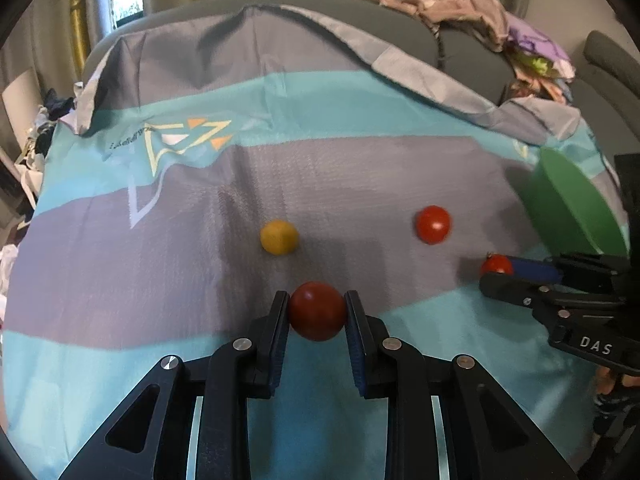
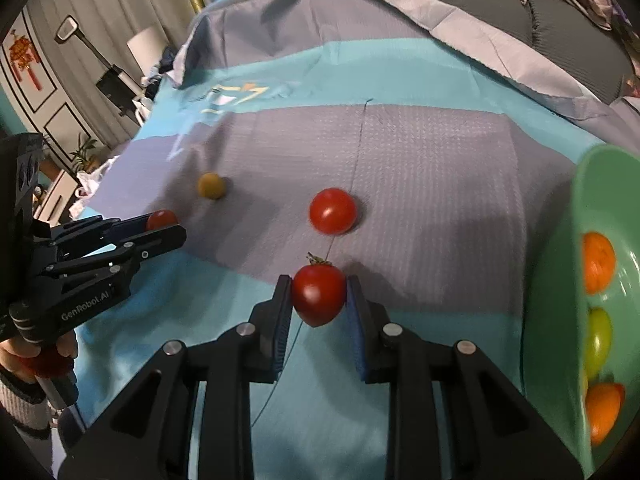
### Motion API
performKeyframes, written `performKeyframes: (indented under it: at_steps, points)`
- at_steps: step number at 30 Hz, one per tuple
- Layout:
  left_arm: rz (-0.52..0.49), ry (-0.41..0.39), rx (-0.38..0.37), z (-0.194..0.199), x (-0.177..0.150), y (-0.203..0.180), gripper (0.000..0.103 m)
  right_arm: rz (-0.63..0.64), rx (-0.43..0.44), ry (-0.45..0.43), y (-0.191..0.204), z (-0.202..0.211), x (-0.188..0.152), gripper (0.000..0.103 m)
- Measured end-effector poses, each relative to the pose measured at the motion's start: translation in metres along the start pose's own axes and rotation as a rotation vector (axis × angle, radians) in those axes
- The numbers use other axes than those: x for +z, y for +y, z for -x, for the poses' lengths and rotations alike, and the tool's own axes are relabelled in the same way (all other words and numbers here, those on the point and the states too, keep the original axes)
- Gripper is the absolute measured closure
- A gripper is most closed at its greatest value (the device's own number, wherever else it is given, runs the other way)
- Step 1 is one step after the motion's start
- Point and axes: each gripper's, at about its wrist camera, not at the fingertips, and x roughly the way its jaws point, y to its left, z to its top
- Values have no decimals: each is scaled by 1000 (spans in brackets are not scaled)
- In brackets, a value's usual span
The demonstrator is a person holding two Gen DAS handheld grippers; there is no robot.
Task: Organize fruits
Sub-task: 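Grasp a red cherry tomato with the right tool while the left tool grasps another, then carry both held cherry tomatoes over the green bowl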
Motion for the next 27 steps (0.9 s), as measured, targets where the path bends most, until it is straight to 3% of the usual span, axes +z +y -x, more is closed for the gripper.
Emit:
performKeyframes:
  at_steps: [16,27]
  points:
    - [-39,-47,-31,66,-36,-52,76,16,52,-85,23,76,-48,76]
    - [-105,-89,-35,90,-33,-89,76,0,36,-170,12,121,-62,76]
